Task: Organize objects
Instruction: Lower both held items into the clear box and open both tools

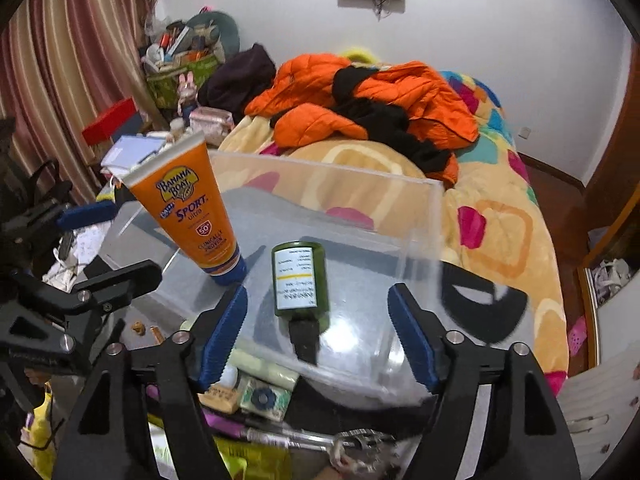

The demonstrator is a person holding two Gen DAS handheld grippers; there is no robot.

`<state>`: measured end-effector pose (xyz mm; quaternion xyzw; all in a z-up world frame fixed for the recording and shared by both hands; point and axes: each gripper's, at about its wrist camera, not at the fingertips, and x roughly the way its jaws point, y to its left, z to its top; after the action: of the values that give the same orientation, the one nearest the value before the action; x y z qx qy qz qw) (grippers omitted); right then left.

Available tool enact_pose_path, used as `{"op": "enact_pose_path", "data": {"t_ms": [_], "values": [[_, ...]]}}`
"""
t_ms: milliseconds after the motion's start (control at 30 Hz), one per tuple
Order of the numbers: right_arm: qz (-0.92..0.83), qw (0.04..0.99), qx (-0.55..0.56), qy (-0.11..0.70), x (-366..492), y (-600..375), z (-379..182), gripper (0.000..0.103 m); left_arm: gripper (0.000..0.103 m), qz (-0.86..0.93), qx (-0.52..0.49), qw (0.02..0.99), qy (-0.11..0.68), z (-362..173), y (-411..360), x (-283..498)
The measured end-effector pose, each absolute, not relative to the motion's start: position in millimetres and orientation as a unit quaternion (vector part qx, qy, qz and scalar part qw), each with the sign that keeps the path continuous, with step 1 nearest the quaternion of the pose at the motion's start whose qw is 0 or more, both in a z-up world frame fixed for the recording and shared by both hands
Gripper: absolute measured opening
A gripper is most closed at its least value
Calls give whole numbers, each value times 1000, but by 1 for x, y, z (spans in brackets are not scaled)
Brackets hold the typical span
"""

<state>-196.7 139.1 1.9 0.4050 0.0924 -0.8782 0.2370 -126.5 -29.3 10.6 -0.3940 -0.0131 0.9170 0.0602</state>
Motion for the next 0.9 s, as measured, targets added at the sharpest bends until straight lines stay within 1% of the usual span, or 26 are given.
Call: {"op": "enact_pose_path", "data": {"t_ms": [100, 167, 233, 533, 567, 633, 667, 700, 733, 800, 900], "values": [[-886, 226, 393, 93, -187, 152, 9, 72, 98, 916, -395, 64, -9, 14, -32, -119], [-892, 212, 388, 99, -180, 160, 11, 78, 98, 914, -402, 63, -8, 14, -34, -115], [-896, 199, 383, 104, -174, 167, 11, 81, 98, 914, -403, 55, -6, 14, -37, -110], [-889, 174, 417, 80, -154, 196, -12, 82, 98, 899, -435, 45, -36, -8, -59, -85], [-888, 170, 419, 77, -151, 200, -15, 82, 96, 899, -436, 40, -36, -11, -60, -83], [-886, 166, 428, 67, -146, 206, -20, 81, 84, 897, -440, 35, -36, -16, -62, -76], [-883, 165, 435, 59, -145, 210, -24, 81, 74, 893, -446, 40, -41, -20, -64, -74], [-881, 164, 442, 49, -143, 214, -27, 81, 66, 888, -454, 46, -49, -25, -64, -71], [-879, 164, 446, 42, -141, 218, -30, 81, 64, 883, -462, 52, -58, -30, -65, -69], [-873, 164, 458, 25, -137, 224, -36, 81, 57, 880, -467, 55, -61, -35, -64, -65], [-867, 161, 471, 7, -131, 230, -45, 81, 51, 883, -466, 46, -40, -40, -58, -58]]}}
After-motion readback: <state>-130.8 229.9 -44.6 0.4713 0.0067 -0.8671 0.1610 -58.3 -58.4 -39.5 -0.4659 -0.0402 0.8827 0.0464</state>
